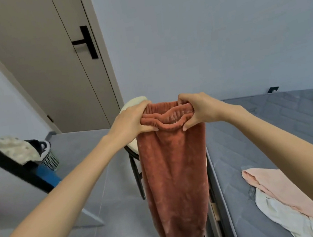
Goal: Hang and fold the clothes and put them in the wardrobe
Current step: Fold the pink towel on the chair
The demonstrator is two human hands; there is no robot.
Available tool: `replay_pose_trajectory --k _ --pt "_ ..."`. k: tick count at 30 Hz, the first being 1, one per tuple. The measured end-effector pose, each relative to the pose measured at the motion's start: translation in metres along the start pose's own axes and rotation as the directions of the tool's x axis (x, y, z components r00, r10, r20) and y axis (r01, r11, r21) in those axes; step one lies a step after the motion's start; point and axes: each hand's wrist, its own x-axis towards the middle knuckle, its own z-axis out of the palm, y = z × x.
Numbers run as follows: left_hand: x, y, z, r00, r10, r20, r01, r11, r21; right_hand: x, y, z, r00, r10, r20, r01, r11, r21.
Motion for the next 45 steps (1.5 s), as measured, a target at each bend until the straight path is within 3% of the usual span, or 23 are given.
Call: replay_pose_trajectory --k 14,21,29,35,40,45 --pt "0.204 -0.062 0.038 0.986 -0.164 0.009 0.163 0.982 0.095 0.151 0.140 -0.053 0.998 0.036 0.059 -0.034 0.999 -0.023" --pt "0.296 -0.128 0.073 0.979 -0.199 -0.029 0.202 0.971 0.126 0.239 0.208 -0.043 0.992 0.113 -0.048 -0.117 0.989 -0.086" --pt "0.380 -0.219 0.131 0.948 -0.319 0.023 0.319 0.947 -0.037 0.326 0.286 -0.004 0.972 0.227 -0.059 -0.232 0.967 -0.101" --pt "0.398 -0.269 0.190 0.927 -0.371 0.052 0.374 0.913 -0.164 0.354 0.337 0.048 0.945 0.327 -0.022 -0.326 0.943 0.063" --pt "0.385 -0.290 0.244 0.901 -0.419 0.112 0.434 0.860 -0.270 0.347 0.364 0.096 0.927 0.375 0.008 -0.374 0.923 0.089" --pt "0.336 -0.300 0.299 0.872 -0.429 0.236 0.483 0.833 -0.269 0.311 0.378 0.150 0.894 0.412 0.175 -0.430 0.898 0.087"
